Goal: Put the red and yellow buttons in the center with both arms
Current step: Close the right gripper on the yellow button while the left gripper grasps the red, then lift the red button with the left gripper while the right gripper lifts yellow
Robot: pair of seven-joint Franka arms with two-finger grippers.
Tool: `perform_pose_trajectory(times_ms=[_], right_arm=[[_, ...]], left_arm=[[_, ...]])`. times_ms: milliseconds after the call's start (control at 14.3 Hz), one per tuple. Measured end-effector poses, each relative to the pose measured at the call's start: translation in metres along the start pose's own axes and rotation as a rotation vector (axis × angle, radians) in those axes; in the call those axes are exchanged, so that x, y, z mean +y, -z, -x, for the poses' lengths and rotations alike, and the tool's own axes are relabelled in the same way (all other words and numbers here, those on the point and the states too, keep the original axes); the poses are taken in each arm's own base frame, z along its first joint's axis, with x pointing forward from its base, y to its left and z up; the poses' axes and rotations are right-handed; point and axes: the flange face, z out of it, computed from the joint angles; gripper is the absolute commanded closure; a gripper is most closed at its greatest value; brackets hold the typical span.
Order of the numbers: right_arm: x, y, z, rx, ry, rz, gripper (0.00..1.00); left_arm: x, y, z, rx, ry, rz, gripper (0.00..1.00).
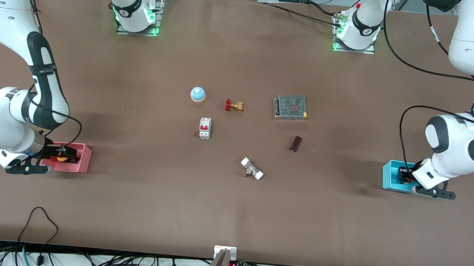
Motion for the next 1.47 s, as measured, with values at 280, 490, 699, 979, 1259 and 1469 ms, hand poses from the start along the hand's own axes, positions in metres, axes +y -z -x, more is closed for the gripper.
perform_pose_trajectory(times_ms=[280,490,699,979,1259,1469], right_arm=[[-0.001,-0.008,-0.001,0.015,0.001,0.002,0.01],[-0.001,-0.014,-0.001,0.012,0.002,0.001,0.16],[-0.001,-0.014,-0.001,0.014,0.002,0.002,0.37],[-0.001,-0.014,-0.001,0.015,0.003,0.002,0.57],[-0.001,-0.013,-0.002,0.017,0.003,0.002,0.60],[0.000,-0.002,-0.002,-0.005,0.011,-0.001,0.60]], left_arm=[[-0.005,0.069,-0.011,-0.061,0.002,0.020,0.70],[0.007,0.121,-0.005,-0.136,0.017,0.044,0.71],[0.059,0.141,0.001,-0.238,0.078,0.057,0.71],[0.168,0.122,0.012,-0.310,0.150,0.037,0.71],[0.232,0.083,0.040,-0.275,0.211,0.040,0.70],[0.263,0.048,0.064,-0.194,0.223,0.061,0.70]])
